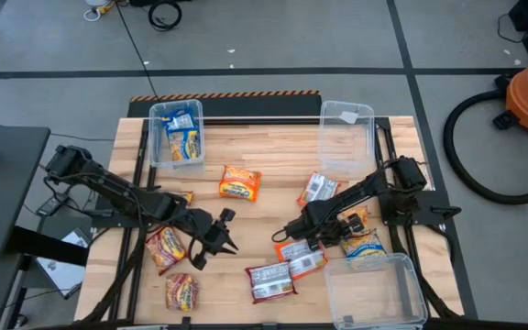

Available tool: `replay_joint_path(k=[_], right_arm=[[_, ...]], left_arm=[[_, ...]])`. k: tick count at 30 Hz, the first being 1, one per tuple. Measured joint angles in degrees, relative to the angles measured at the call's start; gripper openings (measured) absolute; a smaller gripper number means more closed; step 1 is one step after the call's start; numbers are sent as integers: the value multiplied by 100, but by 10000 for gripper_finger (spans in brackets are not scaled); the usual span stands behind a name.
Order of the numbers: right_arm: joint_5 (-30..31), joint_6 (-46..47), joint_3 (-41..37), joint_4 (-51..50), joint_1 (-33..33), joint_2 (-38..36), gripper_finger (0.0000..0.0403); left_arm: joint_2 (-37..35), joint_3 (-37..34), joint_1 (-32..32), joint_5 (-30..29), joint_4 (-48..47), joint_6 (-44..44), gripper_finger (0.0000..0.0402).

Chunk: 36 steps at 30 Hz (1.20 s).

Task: Sort Maruchan noodles
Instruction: Put the blue noodle pack into the top left transparent bin

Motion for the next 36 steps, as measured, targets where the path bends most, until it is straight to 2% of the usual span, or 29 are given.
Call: replay_joint_path(k=[4, 12, 18, 23, 28, 32, 36], right_arm=[[267, -157, 1, 93, 9, 87, 137], [-28, -559, 2, 161, 40, 242, 137], [185, -594, 1, 210, 46, 268, 130], [228, -727, -1, 251, 39, 268, 93], [283, -730, -1, 207, 39, 268, 17], [416, -786, 56, 157, -26, 164, 9], [831, -865, 574, -104, -159, -58, 6]], left_arm=[[0, 0, -17, 0, 13, -20, 57], [0, 0, -17, 0, 39, -146, 57], [0, 0, 27, -15, 54, -144, 57], [0, 0, 42, -28, 61, -145, 57], [0, -1, 40, -26, 81, -144, 57], [0, -2, 40, -28, 80, -143, 57], [0, -2, 42, -84, 83, -128, 57]])
